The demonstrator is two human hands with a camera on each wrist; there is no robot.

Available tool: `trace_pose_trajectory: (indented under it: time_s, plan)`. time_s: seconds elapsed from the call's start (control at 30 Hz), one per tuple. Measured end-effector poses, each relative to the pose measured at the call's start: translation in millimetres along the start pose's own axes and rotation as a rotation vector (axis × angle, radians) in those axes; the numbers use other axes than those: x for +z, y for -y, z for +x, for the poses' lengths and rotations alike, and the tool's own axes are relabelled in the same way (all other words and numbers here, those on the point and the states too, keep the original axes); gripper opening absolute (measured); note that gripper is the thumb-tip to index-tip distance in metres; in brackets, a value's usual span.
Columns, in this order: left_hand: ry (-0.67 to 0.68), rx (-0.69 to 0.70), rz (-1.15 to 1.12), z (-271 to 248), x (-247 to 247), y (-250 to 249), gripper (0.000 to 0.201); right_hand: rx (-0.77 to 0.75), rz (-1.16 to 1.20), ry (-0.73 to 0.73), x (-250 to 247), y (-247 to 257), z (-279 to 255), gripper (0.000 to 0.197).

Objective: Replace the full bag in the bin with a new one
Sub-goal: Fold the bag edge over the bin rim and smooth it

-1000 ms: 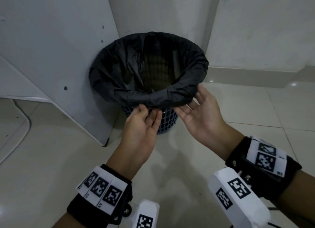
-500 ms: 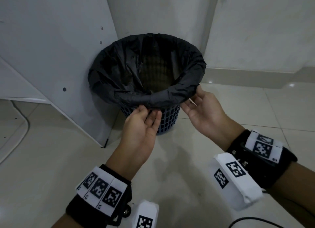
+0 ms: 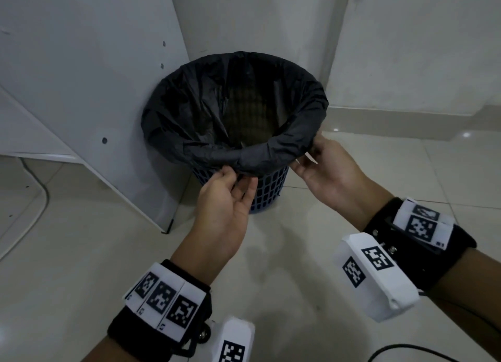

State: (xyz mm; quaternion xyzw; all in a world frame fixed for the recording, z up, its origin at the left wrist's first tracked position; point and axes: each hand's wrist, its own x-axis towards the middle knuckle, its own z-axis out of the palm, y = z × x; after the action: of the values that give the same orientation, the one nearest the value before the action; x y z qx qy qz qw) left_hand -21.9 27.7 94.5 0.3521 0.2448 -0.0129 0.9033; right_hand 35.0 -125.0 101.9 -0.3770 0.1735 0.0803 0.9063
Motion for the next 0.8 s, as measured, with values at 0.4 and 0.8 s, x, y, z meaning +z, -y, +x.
trace_pose_trajectory:
  time_s: [0.4,0.8]
  plan:
    - [-0.135,0.107,0.001,-3,-17,4,0.028,-0.051,-0.048,0.013,4,9,7,0.034]
    - [-0.117,0.038,-0.036,23,-20,-53,0.025,-0.079,-0.015,0.035,-3,10,2,0.029]
